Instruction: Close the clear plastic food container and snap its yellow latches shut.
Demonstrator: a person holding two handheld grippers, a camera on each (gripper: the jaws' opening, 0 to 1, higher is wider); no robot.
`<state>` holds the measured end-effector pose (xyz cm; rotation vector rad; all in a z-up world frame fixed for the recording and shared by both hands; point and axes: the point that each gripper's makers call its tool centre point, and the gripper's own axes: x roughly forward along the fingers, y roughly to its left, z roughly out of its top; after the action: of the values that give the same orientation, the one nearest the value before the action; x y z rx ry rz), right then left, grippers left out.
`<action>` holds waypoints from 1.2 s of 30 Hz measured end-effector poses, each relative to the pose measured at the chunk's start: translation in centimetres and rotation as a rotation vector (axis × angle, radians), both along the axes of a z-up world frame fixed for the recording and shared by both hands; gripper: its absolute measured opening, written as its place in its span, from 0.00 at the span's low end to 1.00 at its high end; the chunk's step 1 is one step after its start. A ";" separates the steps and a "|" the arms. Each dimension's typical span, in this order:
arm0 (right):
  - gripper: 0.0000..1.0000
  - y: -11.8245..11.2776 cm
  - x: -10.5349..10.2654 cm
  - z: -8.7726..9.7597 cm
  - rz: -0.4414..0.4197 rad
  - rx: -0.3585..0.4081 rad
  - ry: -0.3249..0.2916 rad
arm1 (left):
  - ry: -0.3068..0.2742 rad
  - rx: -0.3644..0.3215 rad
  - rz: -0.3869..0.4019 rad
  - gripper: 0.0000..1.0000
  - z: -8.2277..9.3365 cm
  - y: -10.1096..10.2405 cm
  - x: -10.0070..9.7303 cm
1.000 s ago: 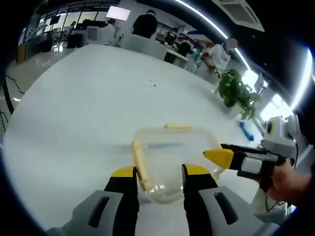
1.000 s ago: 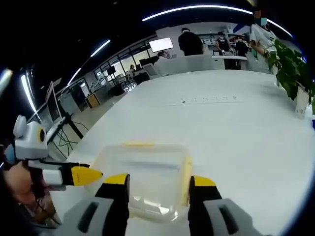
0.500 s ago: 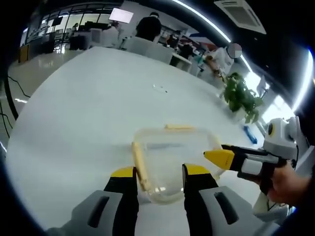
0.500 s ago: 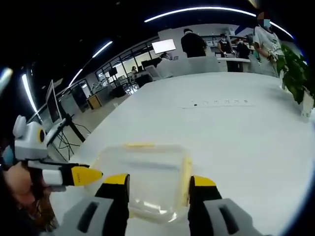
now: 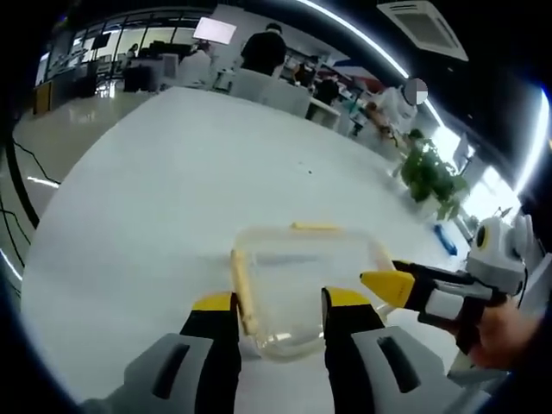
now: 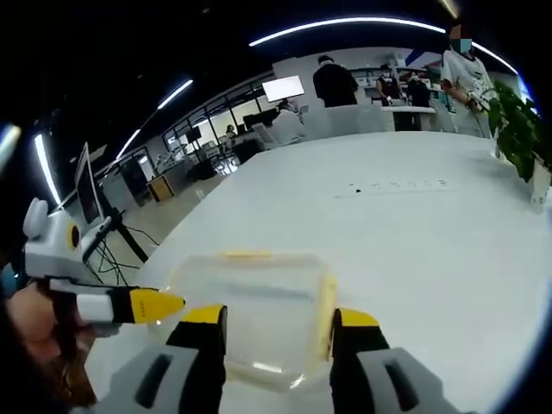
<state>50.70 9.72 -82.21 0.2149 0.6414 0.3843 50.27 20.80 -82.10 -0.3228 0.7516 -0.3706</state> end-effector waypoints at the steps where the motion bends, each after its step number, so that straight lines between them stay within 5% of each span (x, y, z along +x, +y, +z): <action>1: 0.46 0.1 0.1 0.0 0.000 0.001 -0.001 | -0.002 0.002 0.003 0.36 0.0 0.2 0.1; 18: 0.49 0.8 0.6 0.1 0.004 0.000 -0.010 | -0.042 0.006 0.059 0.40 0.1 0.8 0.6; 21: 0.54 1.2 0.5 -0.2 0.041 -0.002 0.028 | -0.037 -0.009 0.070 0.40 0.0 1.0 0.8; 26: 0.54 -0.1 0.9 -0.3 -0.035 0.029 0.054 | -0.046 -0.022 0.092 0.40 0.1 1.8 0.7; 29: 0.62 -0.2 0.9 -0.3 -0.027 0.024 0.042 | -0.075 -0.001 0.089 0.49 0.1 2.4 0.9; 33: 0.82 -0.3 1.4 0.2 -0.067 0.071 0.039 | -0.086 -0.015 0.108 0.81 -0.3 2.8 1.5; 36: 0.94 -0.6 1.7 0.6 -0.082 0.053 0.022 | -0.104 -0.006 0.114 0.86 0.0 3.1 1.8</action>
<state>52.36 9.15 -81.58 0.2957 0.6428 0.3210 52.02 23.85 -82.09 -0.3479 0.6272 -0.2798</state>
